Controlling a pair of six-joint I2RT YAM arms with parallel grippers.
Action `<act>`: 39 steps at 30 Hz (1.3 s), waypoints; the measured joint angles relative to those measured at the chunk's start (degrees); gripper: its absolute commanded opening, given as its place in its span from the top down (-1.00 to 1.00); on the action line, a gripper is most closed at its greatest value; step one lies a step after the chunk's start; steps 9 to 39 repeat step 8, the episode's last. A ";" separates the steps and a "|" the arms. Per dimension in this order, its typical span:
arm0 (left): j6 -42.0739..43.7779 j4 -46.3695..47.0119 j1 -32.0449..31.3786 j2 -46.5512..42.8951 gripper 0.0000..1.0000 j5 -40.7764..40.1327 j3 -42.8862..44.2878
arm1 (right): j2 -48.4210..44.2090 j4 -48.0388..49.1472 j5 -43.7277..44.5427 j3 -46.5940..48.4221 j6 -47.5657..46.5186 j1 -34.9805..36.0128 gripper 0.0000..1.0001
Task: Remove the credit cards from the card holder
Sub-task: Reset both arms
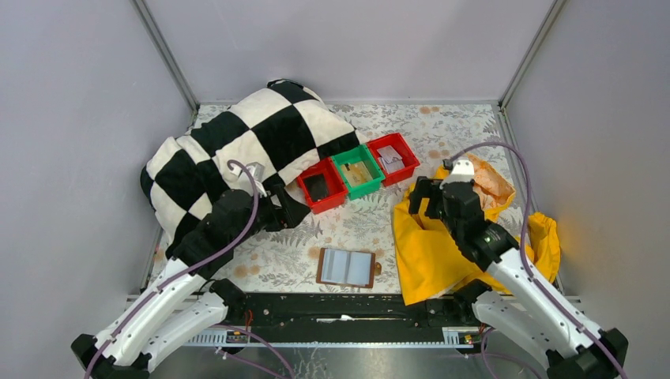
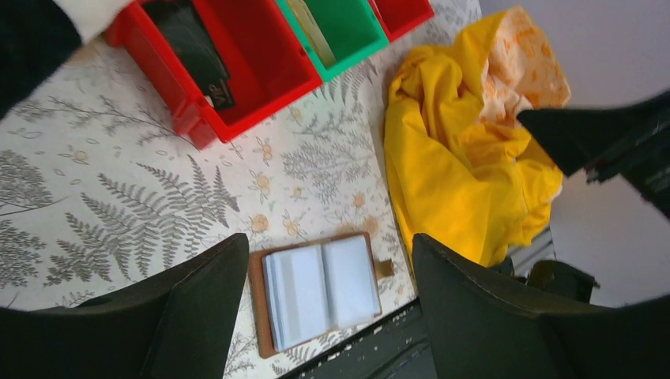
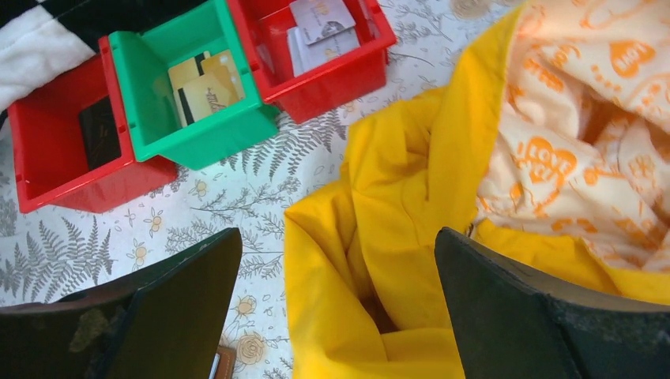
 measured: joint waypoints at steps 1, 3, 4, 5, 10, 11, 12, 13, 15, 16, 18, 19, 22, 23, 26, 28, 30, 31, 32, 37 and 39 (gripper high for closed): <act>-0.33 0.04 0.00 -0.55 -0.60 -1.14 -0.07 | -1.81 0.02 0.72 -1.42 1.07 0.00 -0.99; -1.01 0.13 0.00 -1.77 -0.60 -3.69 -0.50 | -4.85 0.00 1.77 -3.85 2.84 0.00 -0.99; -1.18 0.11 0.00 -2.64 -0.60 -4.37 -0.66 | -6.14 -0.04 2.08 -4.90 3.65 0.00 -0.99; -1.31 0.15 0.00 -3.15 -0.60 -5.01 -0.81 | -6.93 -0.09 2.40 -5.55 4.26 0.00 -0.99; -1.86 0.15 0.00 -4.44 -0.61 -7.15 -1.20 | -8.28 -0.04 3.28 -6.54 5.73 0.00 -0.99; -1.86 0.15 0.00 -4.44 -0.61 -7.15 -1.20 | -8.28 -0.04 3.28 -6.54 5.73 0.00 -0.99; -1.86 0.15 0.00 -4.44 -0.61 -7.15 -1.20 | -8.28 -0.04 3.28 -6.54 5.73 0.00 -0.99; -1.86 0.15 0.00 -4.44 -0.61 -7.15 -1.20 | -8.28 -0.04 3.28 -6.54 5.73 0.00 -0.99; -1.86 0.15 0.00 -4.44 -0.61 -7.15 -1.20 | -8.28 -0.04 3.28 -6.54 5.73 0.00 -0.99; -1.86 0.15 0.00 -4.44 -0.61 -7.15 -1.20 | -8.28 -0.04 3.28 -6.54 5.73 0.00 -0.99; -1.86 0.15 0.00 -4.44 -0.61 -7.15 -1.20 | -8.28 -0.04 3.28 -6.54 5.73 0.00 -0.99; -1.86 0.15 0.00 -4.44 -0.61 -7.15 -1.20 | -8.28 -0.04 3.28 -6.54 5.73 0.00 -0.99; -1.86 0.15 0.00 -4.44 -0.61 -7.15 -1.20 | -8.28 -0.04 3.28 -6.54 5.73 0.00 -0.99; -1.86 0.15 0.00 -4.44 -0.61 -7.15 -1.20 | -8.28 -0.04 3.28 -6.54 5.73 0.00 -0.99; -1.86 0.15 0.00 -4.44 -0.61 -7.15 -1.20 | -8.28 -0.04 3.28 -6.54 5.73 0.00 -0.99; -1.86 0.15 0.00 -4.44 -0.61 -7.15 -1.20 | -8.28 -0.04 3.28 -6.54 5.73 0.00 -0.99; -1.86 0.15 0.00 -4.44 -0.61 -7.15 -1.20 | -8.28 -0.04 3.28 -6.54 5.73 0.00 -0.99; -1.86 0.15 0.00 -4.44 -0.61 -7.15 -1.20 | -8.28 -0.04 3.28 -6.54 5.73 0.00 -0.99; -1.86 0.15 0.00 -4.44 -0.61 -7.15 -1.20 | -8.28 -0.04 3.28 -6.54 5.73 0.00 -0.99; -1.86 0.15 0.00 -4.44 -0.61 -7.15 -1.20 | -8.28 -0.04 3.28 -6.54 5.73 0.00 -0.99; -1.86 0.15 0.00 -4.44 -0.61 -7.15 -1.20 | -8.28 -0.04 3.28 -6.54 5.73 0.00 -0.99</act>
